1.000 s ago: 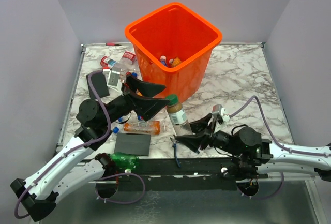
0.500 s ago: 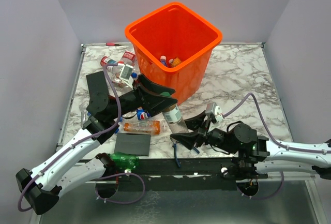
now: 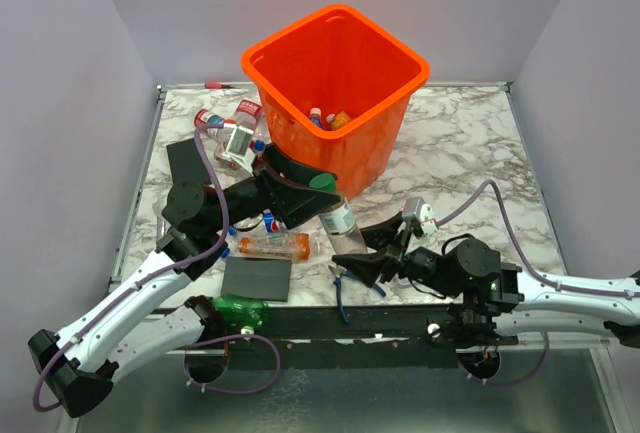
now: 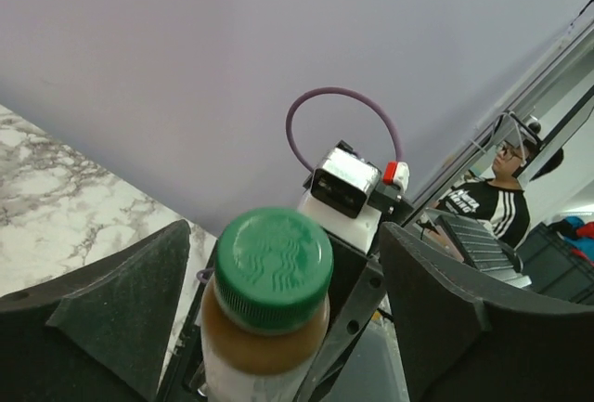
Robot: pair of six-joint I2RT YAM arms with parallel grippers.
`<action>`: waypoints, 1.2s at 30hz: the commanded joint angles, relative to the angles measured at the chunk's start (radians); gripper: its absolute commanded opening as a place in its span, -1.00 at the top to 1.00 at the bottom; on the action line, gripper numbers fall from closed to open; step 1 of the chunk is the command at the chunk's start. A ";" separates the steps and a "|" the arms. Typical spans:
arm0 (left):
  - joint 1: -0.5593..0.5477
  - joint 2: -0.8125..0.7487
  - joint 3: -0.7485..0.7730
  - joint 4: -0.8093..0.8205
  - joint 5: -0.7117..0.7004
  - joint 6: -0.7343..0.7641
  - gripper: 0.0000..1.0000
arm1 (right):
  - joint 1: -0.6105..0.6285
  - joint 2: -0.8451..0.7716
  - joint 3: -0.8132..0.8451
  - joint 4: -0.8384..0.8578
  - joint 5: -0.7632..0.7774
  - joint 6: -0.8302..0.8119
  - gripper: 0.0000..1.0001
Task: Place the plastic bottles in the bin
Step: Pick up the plastic bottle from the corner of the board.
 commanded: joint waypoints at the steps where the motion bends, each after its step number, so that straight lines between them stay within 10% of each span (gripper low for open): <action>1: -0.001 -0.031 -0.016 0.010 0.012 0.022 -0.51 | 0.003 -0.044 -0.013 0.053 0.059 -0.006 0.99; 7: 0.000 -0.035 -0.019 0.002 -0.006 0.029 0.01 | 0.003 -0.015 -0.007 0.040 0.048 0.003 0.99; 12: 0.000 -0.023 -0.014 -0.003 -0.010 0.027 -0.60 | 0.002 0.018 0.005 0.028 0.038 0.007 0.99; 14: -0.001 -0.022 -0.013 -0.005 -0.008 0.028 -0.56 | 0.002 0.019 0.002 0.031 0.039 0.007 0.99; 22: 0.000 -0.020 -0.010 -0.006 0.023 0.045 1.00 | 0.003 0.015 -0.002 0.033 0.051 0.022 0.99; 29: 0.000 -0.049 0.058 -0.127 -0.088 0.169 1.00 | 0.002 0.047 0.100 -0.114 0.095 0.134 -0.97; 36: -0.001 -0.019 0.292 -0.258 -0.288 0.449 1.00 | 0.003 0.018 0.227 -0.288 0.051 0.280 -1.00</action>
